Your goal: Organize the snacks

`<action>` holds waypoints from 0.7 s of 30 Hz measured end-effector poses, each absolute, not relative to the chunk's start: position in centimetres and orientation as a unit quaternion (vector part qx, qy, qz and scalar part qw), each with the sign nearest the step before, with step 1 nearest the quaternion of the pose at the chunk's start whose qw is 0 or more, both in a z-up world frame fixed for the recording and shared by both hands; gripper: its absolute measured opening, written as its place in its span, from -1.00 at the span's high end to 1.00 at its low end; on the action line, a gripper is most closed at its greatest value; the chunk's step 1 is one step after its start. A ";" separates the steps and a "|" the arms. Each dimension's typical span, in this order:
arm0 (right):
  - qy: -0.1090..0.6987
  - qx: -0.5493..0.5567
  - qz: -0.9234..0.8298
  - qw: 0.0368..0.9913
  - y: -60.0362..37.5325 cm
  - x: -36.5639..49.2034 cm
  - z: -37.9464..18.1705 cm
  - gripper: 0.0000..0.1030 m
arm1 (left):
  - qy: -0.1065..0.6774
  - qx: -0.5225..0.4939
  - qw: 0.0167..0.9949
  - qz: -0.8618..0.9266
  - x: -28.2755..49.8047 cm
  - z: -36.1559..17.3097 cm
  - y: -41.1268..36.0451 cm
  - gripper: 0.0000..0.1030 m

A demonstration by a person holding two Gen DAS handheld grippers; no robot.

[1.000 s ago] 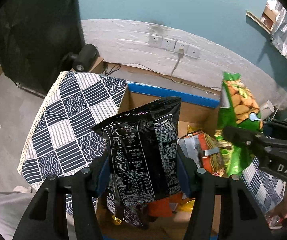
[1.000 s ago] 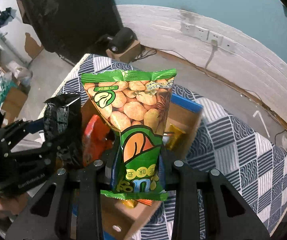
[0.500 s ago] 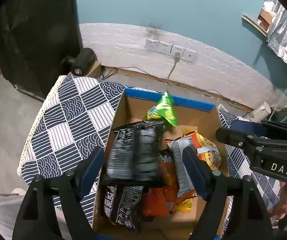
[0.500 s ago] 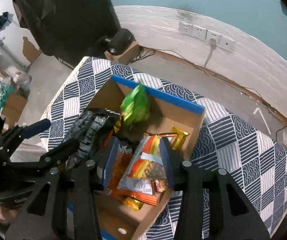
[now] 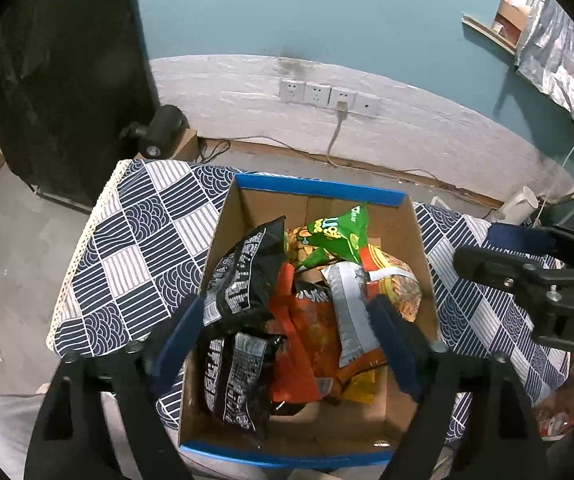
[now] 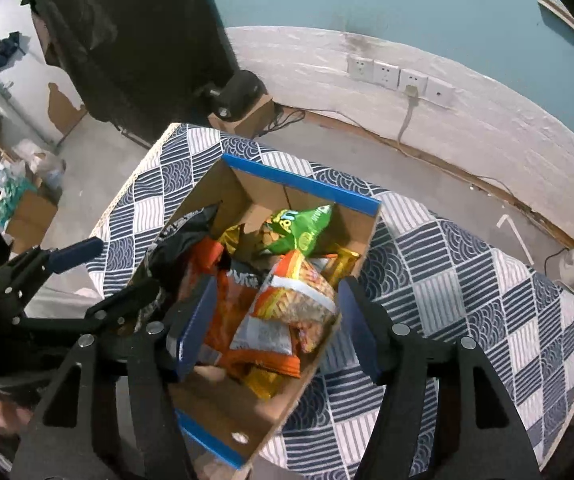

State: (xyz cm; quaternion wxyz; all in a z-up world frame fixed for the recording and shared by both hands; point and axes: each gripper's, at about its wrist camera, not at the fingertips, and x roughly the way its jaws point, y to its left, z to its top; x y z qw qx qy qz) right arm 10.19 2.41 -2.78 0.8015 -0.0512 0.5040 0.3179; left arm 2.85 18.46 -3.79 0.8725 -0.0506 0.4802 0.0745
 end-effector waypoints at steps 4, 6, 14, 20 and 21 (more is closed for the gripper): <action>0.492 -0.052 0.314 0.810 0.6 8.8 -2.1 -0.32 | 0.479 -0.037 0.875 0.064 2.2 -3.4 17.3 -0.72; 0.489 -0.051 0.311 0.813 -0.3 8.2 -1.8 -0.35 | 0.475 -0.028 0.878 0.062 1.8 -3.0 16.6 -0.72; 0.458 -0.049 0.294 0.838 -3.6 6.0 -0.6 -0.48 | 0.449 0.004 0.891 0.069 0.1 -1.6 14.0 -0.72; 0.433 -0.049 0.287 0.853 -5.5 4.8 0.4 -0.48 | 0.417 0.010 0.907 0.055 -1.3 -0.3 12.1 -0.83; 0.430 -0.048 0.287 0.854 -5.8 4.7 0.5 -0.49 | 0.413 0.013 0.909 0.055 -1.4 -0.1 11.8 -0.83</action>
